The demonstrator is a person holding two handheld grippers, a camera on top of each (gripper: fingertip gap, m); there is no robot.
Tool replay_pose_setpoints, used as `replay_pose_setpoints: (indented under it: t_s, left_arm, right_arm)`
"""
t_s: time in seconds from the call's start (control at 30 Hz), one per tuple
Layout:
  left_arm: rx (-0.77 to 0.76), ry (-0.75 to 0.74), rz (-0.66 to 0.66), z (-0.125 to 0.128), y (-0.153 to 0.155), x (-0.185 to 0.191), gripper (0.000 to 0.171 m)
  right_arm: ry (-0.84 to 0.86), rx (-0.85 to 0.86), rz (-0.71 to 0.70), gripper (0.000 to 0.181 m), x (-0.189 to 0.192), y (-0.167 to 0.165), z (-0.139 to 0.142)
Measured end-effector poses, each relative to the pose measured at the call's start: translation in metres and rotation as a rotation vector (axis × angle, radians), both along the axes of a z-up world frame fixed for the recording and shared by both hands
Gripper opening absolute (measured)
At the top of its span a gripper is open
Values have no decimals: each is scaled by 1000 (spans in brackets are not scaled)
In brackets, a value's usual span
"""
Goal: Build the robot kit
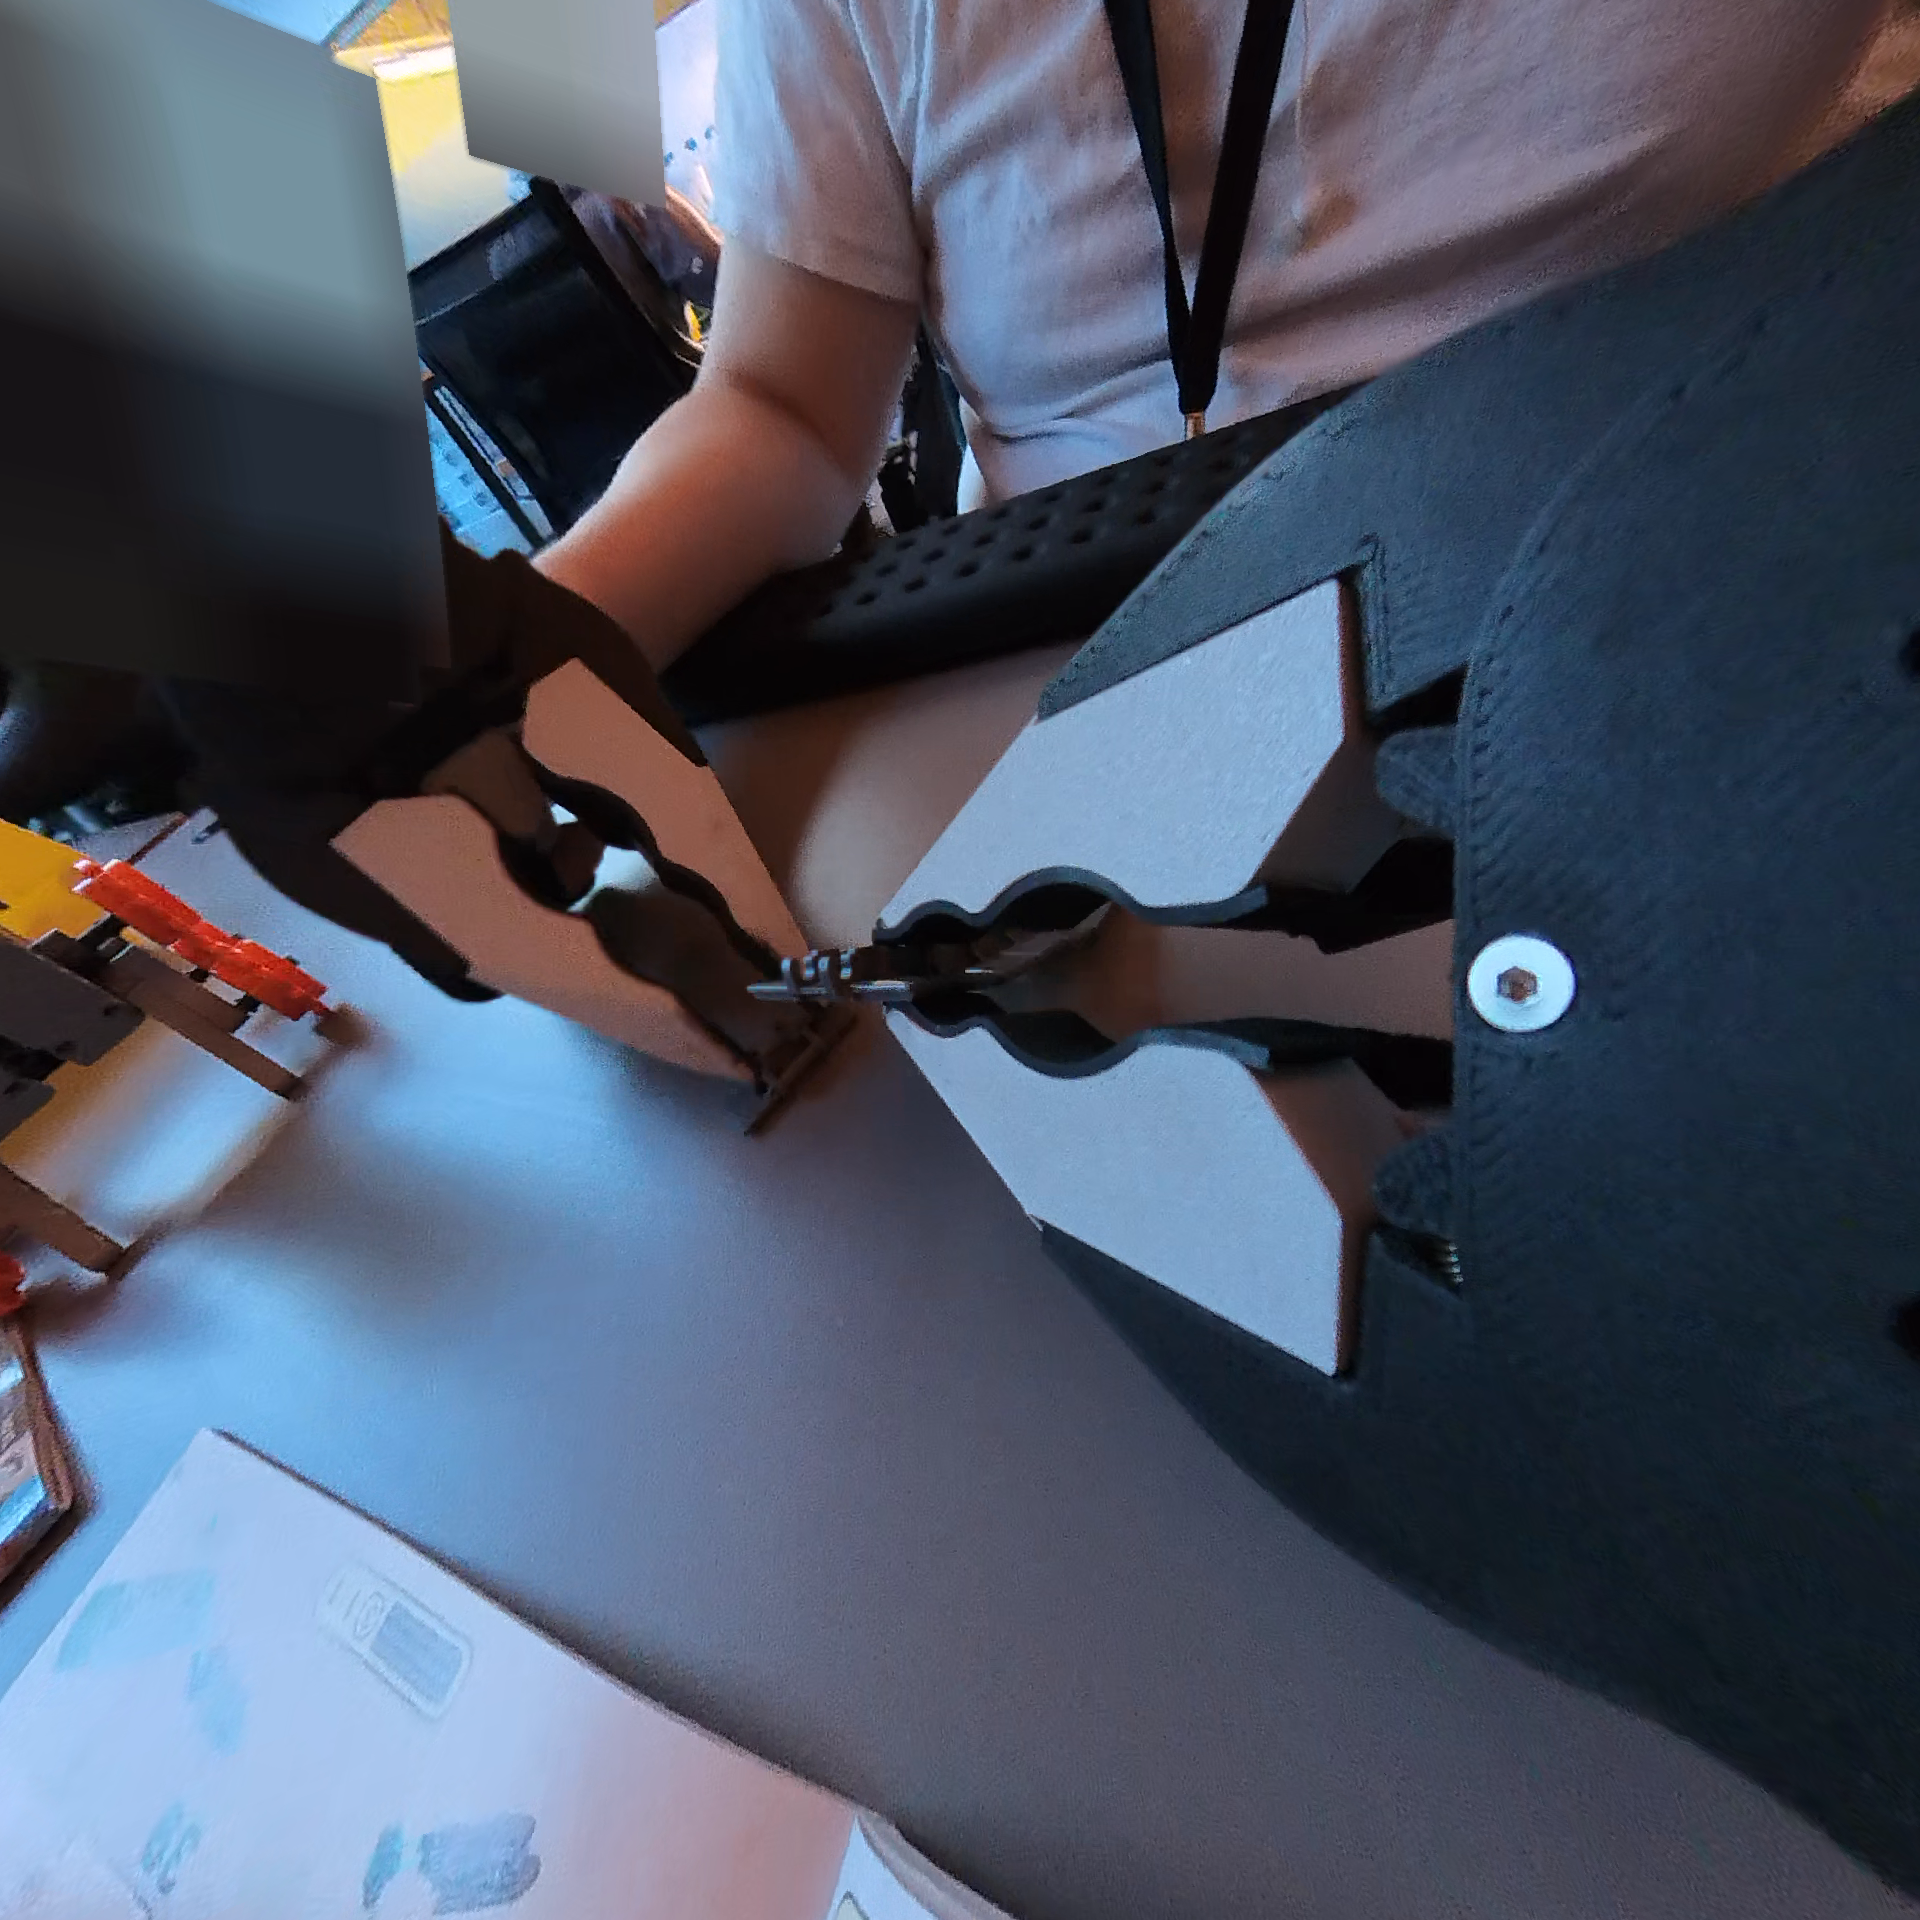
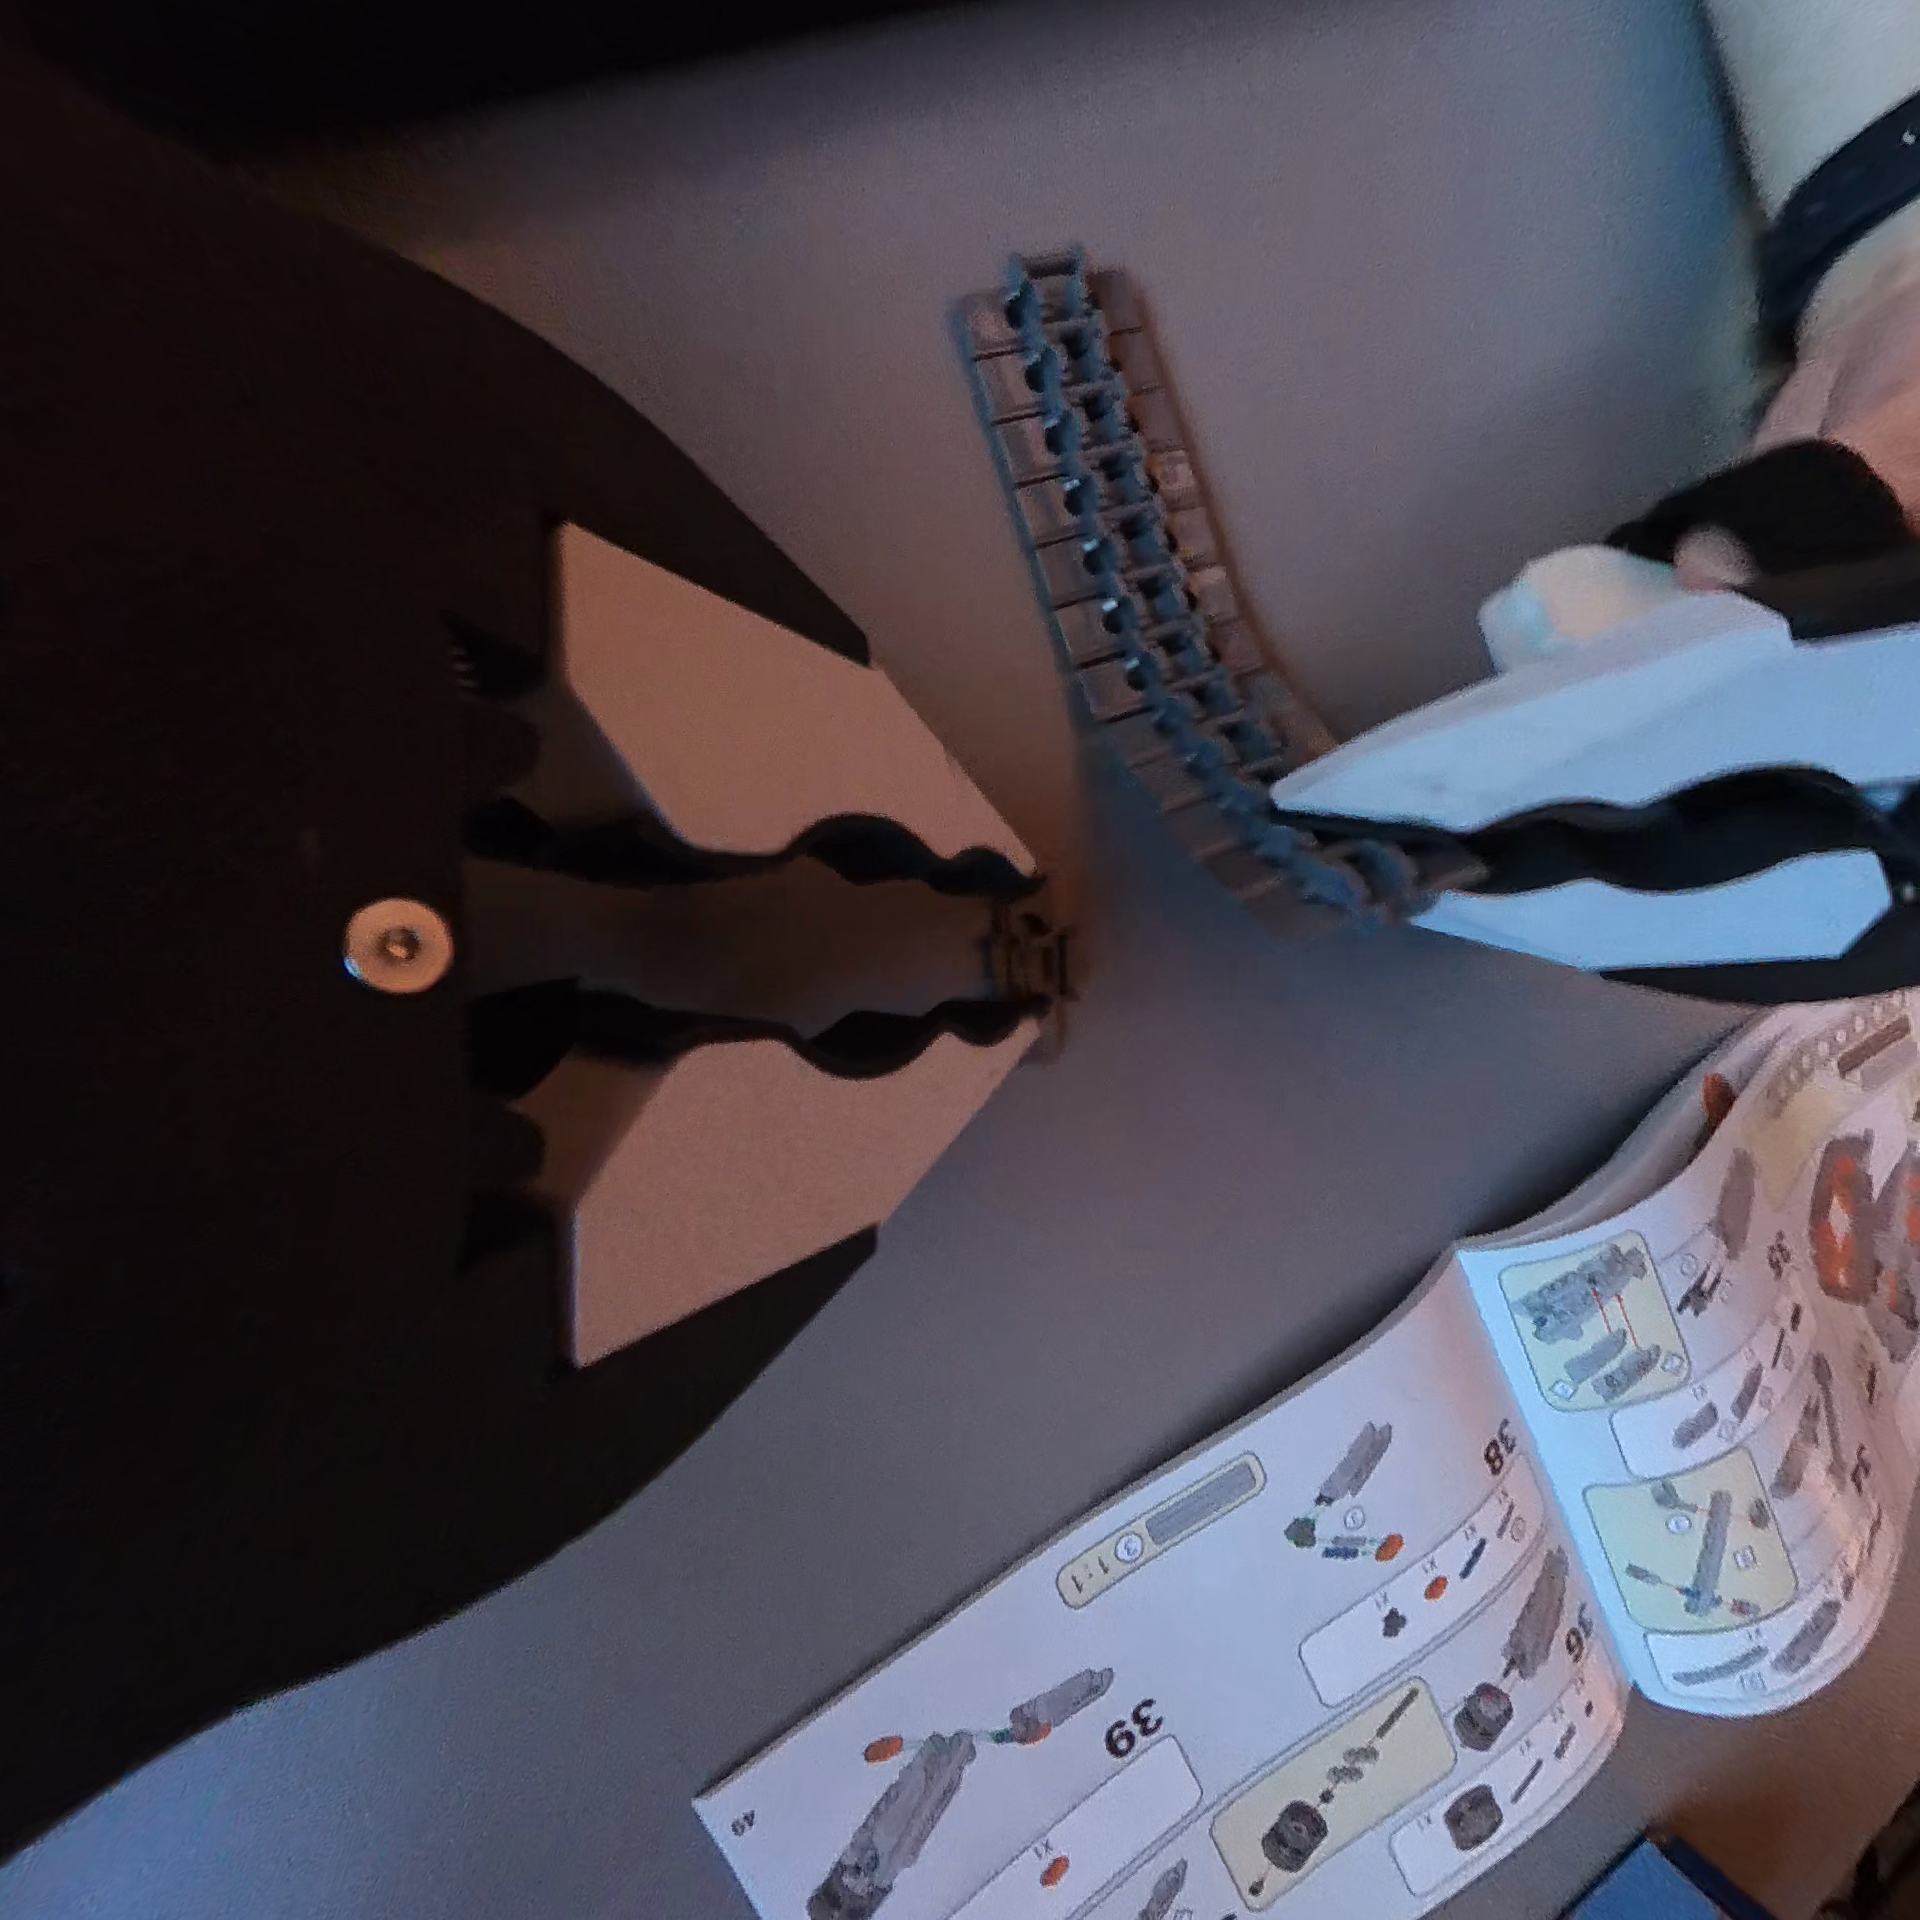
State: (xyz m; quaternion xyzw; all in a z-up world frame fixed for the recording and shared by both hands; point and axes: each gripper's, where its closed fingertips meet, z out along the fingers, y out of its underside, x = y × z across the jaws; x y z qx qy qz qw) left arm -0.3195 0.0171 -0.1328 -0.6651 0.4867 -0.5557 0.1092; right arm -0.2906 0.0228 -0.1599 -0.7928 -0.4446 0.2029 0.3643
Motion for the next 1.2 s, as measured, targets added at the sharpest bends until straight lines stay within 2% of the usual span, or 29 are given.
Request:
replay_pose_setpoints:
  t_s: [0.07,0.17,0.27,0.33,0.43,0.57,0.63,0.77,1.2]
  left_arm:
    - [-3,2,13,0,2,0,6]
    - [21,34,16,-5,2,1,6]
    - [60,90,-10,-14,-3,3,6]
    - [63,88,-27,-14,-7,5,6]
    - [-39,85,-108,-12,-24,11,6]
    - [-130,109,-209,-11,-38,21,6]
    - [-142,108,-215,-11,-40,29,6]
    - [-158,113,-231,-11,-46,39,6]
    - [-243,116,-240,-9,-51,43,6]
  right_arm:
    - [-21,22,2,10,1,1,0]
    - [-60,51,2,9,5,2,2]
    - [-130,232,36,9,8,4,21]
    - [-164,396,142,9,-1,-9,42]
    - [-424,609,300,9,-3,-23,52]
    - [-825,760,527,9,0,-33,51]
    - [-974,728,618,9,9,-39,42]
    - [-1163,776,661,9,20,-33,42]
    - [-1270,713,808,9,12,-34,33]
